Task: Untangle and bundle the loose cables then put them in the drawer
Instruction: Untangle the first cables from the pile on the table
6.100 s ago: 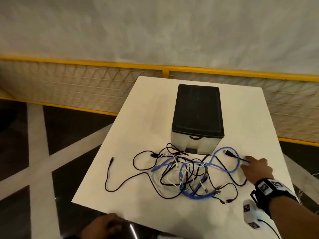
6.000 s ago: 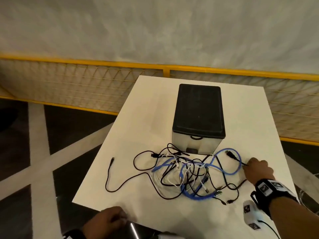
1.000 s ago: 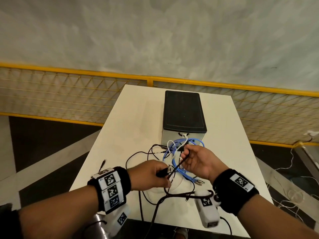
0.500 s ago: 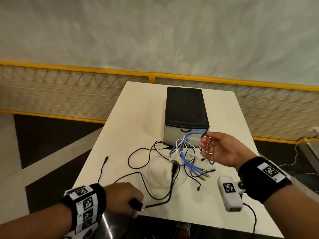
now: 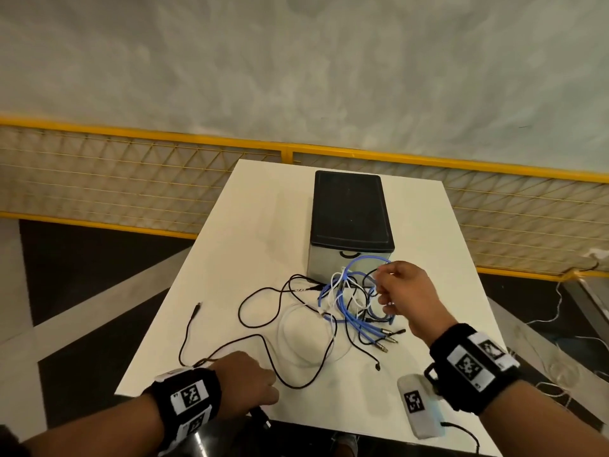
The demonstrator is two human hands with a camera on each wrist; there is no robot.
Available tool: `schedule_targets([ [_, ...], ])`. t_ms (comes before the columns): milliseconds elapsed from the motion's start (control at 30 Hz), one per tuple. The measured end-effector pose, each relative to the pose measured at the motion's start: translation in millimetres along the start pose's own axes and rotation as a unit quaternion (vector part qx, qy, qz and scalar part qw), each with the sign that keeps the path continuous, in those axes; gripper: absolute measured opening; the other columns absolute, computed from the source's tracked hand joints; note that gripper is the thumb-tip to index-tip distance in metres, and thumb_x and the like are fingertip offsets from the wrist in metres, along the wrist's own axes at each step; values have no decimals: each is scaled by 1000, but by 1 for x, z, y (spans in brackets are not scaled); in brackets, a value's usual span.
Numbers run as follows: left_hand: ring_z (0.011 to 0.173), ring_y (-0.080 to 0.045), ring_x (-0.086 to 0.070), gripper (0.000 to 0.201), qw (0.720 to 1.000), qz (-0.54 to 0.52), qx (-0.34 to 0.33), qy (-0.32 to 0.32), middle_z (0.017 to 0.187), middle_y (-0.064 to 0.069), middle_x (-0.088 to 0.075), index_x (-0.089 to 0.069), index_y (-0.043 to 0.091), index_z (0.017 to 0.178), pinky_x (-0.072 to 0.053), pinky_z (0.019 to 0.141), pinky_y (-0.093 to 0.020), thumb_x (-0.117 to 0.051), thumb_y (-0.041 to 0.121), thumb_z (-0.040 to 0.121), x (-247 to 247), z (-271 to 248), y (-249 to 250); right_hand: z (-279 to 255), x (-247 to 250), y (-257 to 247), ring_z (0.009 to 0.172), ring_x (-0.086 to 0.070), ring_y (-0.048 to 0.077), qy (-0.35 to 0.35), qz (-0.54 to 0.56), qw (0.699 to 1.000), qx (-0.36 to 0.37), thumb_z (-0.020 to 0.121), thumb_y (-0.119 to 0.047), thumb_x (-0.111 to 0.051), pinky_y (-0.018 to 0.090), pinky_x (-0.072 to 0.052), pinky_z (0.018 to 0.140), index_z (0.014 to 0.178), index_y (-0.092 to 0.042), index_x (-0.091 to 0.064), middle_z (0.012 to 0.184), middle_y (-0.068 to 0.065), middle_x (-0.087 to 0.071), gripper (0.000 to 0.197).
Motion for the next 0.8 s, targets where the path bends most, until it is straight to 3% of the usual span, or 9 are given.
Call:
schedule_targets([
  [100, 80, -33, -65, 32, 993, -97, 28, 62, 109, -2, -60, -54, 26, 114, -44, 60, -35, -52, 23, 82, 9, -3, -11, 0, -42, -17, 64, -63, 17, -40, -175, 977, 112, 88, -19, -61, 30, -50, 56, 90, -20, -63, 79, 2, -68, 3],
  [167, 67, -18, -67, 25, 984, -118, 66, 120, 94, 10, -62, -56, 36, 103, -45, 50, -23, -53, 34, 78, 22, -7, -22, 0, -89, -13, 80, -65, 18, -109, -301, 930, 178, 88, -20, -59, 33, -54, 72, 95, -22, -67, 88, 0, -71, 11],
  [200, 71, -17, -68, 24, 971, -156, 84, 163, 95, 10, -64, -58, 36, 104, -47, 54, -23, -52, 36, 81, 33, -8, -27, 0, -111, -5, 89, -65, 19, -141, -352, 904, 196, 88, -21, -57, 32, -53, 79, 102, -21, -68, 96, 2, -71, 18],
  [300, 100, -22, -64, 31, 926, -271, 114, 236, 113, 2, -65, -61, 26, 117, -52, 82, -32, -46, 42, 95, 55, -7, -38, 4, -165, 26, 112, -59, 28, -217, -482, 825, 201, 93, -23, -48, 33, -47, 89, 123, -17, -61, 122, 9, -61, 33],
  [467, 86, -19, -61, 47, 858, -371, 123, 332, 93, -4, -67, -66, 13, 99, -49, 76, -36, -39, 53, 97, 80, -19, -47, 9, -193, 65, 115, -57, 39, -254, -648, 701, 156, 95, -17, -44, 43, -49, 89, 130, -10, -52, 145, 19, -34, 36],
  [600, 80, -18, -59, 50, 834, -390, 140, 364, 86, -5, -65, -64, 11, 93, -49, 75, -37, -39, 53, 96, 84, -26, -61, 18, -187, 80, 124, -52, 38, -240, -686, 678, 109, 97, -16, -40, 43, -47, 94, 139, -9, -47, 161, 20, -7, 44],
  [667, 76, -16, -58, 45, 828, -396, 150, 368, 82, -3, -63, -62, 12, 89, -48, 72, -36, -42, 52, 97, 79, -27, -66, 22, -187, 83, 125, -51, 37, -243, -694, 668, 113, 97, -15, -37, 44, -46, 96, 137, -8, -47, 156, 20, -22, 42],
  [733, 75, -16, -58, 46, 825, -400, 161, 364, 81, -2, -63, -62, 13, 87, -49, 71, -36, -41, 54, 96, 73, -29, -70, 24, -190, 78, 121, -55, 35, -239, -697, 660, 147, 96, -14, -36, 43, -47, 93, 130, -10, -53, 140, 14, -46, 38],
  [800, 74, -14, -59, 44, 819, -413, 169, 362, 78, 1, -62, -60, 15, 84, -49, 71, -38, -42, 54, 95, 66, -29, -75, 24, -186, 67, 114, -61, 33, -217, -693, 664, 178, 95, -11, -38, 41, -49, 90, 121, -12, -59, 127, 9, -58, 33],
])
Point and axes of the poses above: each hand's wrist, its own z-axis towards the middle knuckle, its own x-axis out of the back of the hand, y = z × x, the point moved 10 cm from there along z, towards the middle knuckle
